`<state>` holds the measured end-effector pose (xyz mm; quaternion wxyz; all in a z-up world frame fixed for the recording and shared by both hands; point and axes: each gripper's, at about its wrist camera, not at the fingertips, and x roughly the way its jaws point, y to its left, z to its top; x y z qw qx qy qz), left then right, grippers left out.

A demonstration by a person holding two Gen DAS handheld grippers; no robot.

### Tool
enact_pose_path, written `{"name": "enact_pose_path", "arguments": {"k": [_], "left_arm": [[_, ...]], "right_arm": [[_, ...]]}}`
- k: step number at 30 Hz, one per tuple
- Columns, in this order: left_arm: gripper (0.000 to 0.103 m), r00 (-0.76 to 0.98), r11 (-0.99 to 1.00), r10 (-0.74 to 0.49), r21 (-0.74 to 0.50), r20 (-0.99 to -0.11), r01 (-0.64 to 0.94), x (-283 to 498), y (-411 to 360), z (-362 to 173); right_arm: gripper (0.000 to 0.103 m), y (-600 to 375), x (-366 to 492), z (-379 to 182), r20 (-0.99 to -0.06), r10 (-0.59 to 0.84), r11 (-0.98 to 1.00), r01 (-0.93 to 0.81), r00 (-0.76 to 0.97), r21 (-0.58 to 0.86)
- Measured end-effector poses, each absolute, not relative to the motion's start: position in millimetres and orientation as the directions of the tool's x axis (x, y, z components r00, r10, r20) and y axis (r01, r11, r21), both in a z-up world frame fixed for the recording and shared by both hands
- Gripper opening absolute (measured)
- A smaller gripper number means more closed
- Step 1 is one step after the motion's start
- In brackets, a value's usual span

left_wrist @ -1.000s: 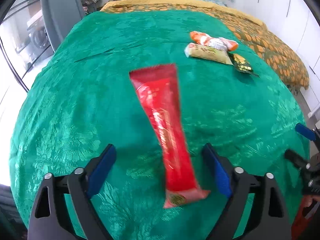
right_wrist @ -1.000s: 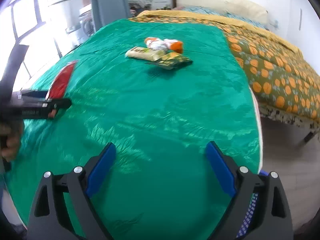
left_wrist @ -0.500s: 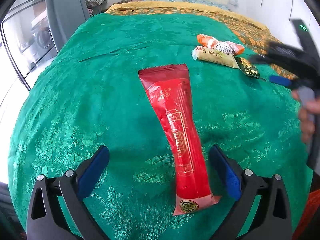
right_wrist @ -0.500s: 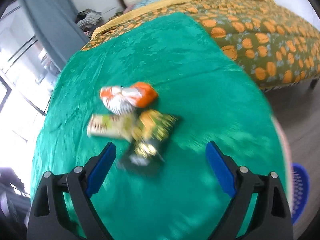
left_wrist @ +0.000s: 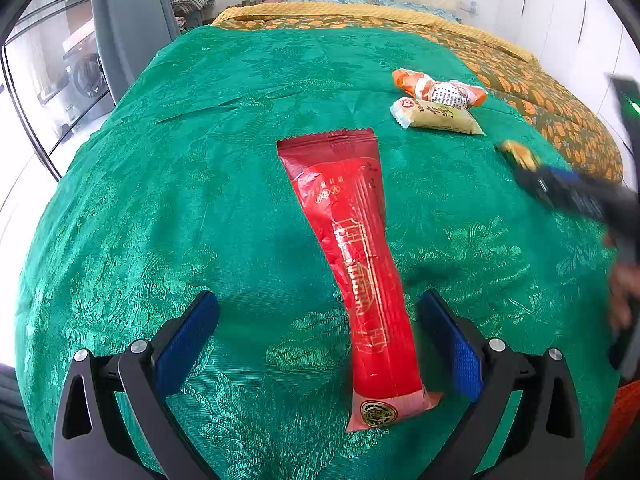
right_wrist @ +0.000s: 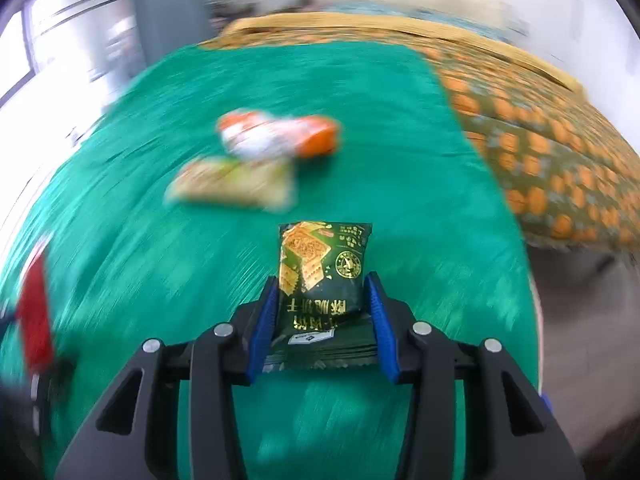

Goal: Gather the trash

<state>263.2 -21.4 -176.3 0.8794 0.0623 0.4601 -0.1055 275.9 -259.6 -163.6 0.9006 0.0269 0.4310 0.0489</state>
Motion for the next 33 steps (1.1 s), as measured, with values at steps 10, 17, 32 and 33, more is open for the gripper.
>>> {"name": "enact_pose_path", "arguments": {"k": [10,17,32,33], "left_arm": [[0.098,0.555,0.970,-0.124,0.017,-0.823,0.243,263.6,-21.2,-176.4],[0.099,0.555,0.970,-0.121,0.021,-0.823,0.243,262.8,-21.3,-176.3],[0.099,0.557,0.970,-0.115,0.028,-0.822,0.241,259.2,-21.0,-175.9],[0.099,0.557,0.970,-0.115,0.027,-0.822,0.241,259.2,-21.0,-175.9]], "right_arm": [[0.062,-211.2,181.0,-166.9,-0.753,0.241,0.946,-0.322,0.612,0.041],[0.076,-223.4,193.7,-171.1,-0.767,0.218,0.964,-0.256,0.603,0.073],[0.077,-223.6,194.5,-171.0,-0.766,0.216,0.965,-0.250,0.606,0.074],[0.077,-223.6,194.2,-171.0,-0.766,0.216,0.965,-0.250,0.606,0.074]]}}
